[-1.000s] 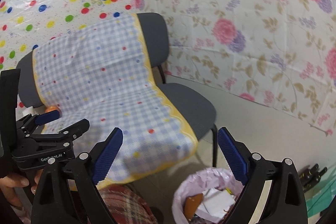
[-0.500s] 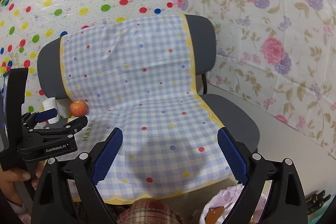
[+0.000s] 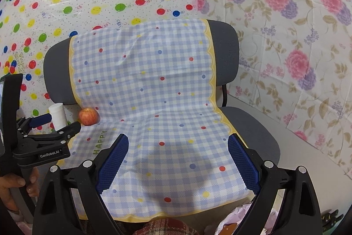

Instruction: Collect trash

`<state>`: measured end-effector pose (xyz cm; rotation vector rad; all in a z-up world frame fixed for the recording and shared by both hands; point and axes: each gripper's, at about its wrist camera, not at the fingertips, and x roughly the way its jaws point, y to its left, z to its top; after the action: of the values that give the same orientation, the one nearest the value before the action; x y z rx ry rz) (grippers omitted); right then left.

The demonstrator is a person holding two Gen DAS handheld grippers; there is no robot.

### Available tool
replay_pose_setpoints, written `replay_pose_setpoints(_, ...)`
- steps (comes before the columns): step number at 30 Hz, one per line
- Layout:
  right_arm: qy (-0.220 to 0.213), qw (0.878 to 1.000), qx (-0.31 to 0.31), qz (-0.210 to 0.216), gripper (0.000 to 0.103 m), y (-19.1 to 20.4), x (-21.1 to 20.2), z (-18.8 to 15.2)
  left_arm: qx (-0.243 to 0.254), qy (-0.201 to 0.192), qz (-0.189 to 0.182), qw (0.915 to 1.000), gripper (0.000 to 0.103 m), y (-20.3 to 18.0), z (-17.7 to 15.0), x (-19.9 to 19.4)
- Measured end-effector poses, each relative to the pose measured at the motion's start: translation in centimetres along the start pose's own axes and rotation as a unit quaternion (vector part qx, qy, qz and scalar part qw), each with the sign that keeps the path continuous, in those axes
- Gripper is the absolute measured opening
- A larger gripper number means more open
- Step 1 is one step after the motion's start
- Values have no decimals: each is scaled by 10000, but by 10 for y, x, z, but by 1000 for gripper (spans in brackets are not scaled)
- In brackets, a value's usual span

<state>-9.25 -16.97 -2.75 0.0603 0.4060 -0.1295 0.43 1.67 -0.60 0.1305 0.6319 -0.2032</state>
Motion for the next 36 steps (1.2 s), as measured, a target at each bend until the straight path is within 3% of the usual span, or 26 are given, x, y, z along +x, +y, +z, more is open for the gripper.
replay_pose_setpoints(36,67,9999,124,-12,91,-9,14,-1,-51,146,-29,9999,96,1,-3,15)
